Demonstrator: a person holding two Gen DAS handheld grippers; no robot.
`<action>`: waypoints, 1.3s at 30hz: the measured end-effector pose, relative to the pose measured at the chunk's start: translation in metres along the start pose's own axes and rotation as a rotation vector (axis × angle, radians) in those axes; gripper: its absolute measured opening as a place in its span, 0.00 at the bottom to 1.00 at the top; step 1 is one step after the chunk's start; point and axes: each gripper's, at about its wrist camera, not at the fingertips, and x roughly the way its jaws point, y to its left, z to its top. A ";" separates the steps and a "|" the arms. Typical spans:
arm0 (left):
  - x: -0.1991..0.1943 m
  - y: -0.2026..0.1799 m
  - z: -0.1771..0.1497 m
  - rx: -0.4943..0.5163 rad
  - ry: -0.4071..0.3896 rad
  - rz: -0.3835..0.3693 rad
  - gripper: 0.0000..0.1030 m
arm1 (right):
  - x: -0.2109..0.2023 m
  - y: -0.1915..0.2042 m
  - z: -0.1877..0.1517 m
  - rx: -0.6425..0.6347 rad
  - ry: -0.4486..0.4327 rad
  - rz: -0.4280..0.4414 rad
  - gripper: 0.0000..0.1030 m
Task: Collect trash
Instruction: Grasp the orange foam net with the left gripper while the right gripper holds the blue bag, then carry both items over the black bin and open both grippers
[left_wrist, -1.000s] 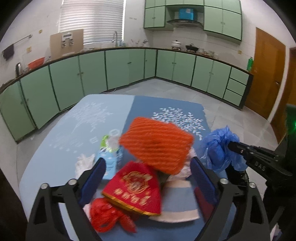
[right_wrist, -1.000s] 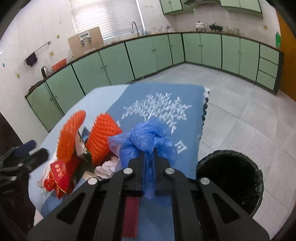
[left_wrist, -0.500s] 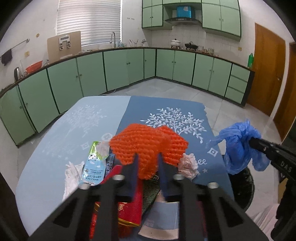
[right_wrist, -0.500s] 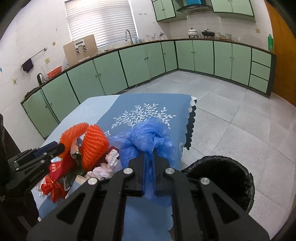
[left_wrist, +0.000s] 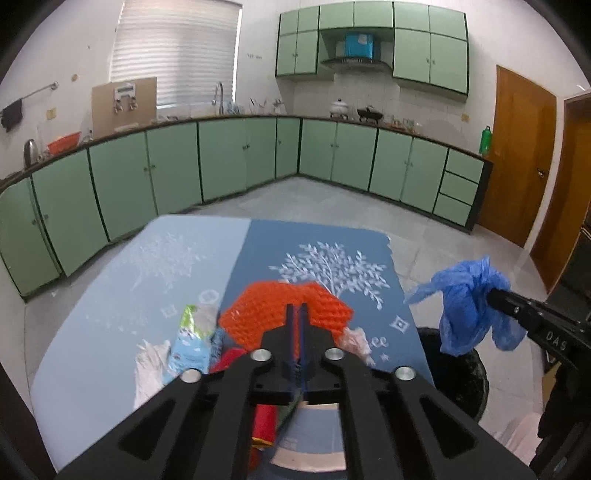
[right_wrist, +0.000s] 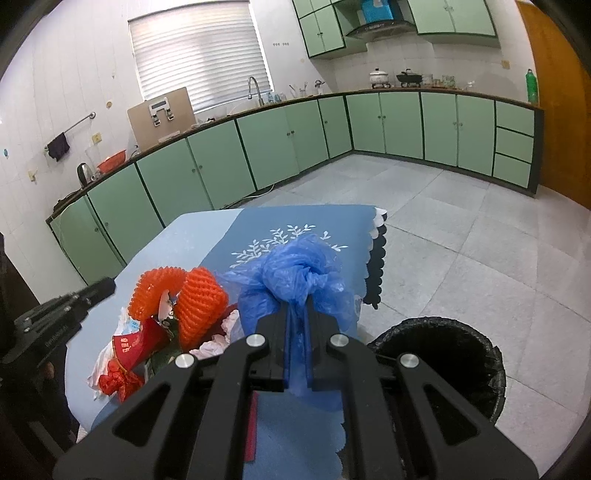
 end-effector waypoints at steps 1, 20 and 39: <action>0.003 -0.003 -0.002 0.015 0.005 0.011 0.30 | -0.001 0.001 -0.001 0.001 0.002 -0.002 0.05; 0.046 -0.003 0.002 0.051 -0.033 0.126 0.10 | 0.026 -0.007 -0.002 0.028 0.059 0.002 0.05; -0.025 -0.067 0.034 0.099 -0.216 -0.148 0.10 | -0.041 -0.053 0.007 0.083 -0.073 -0.099 0.05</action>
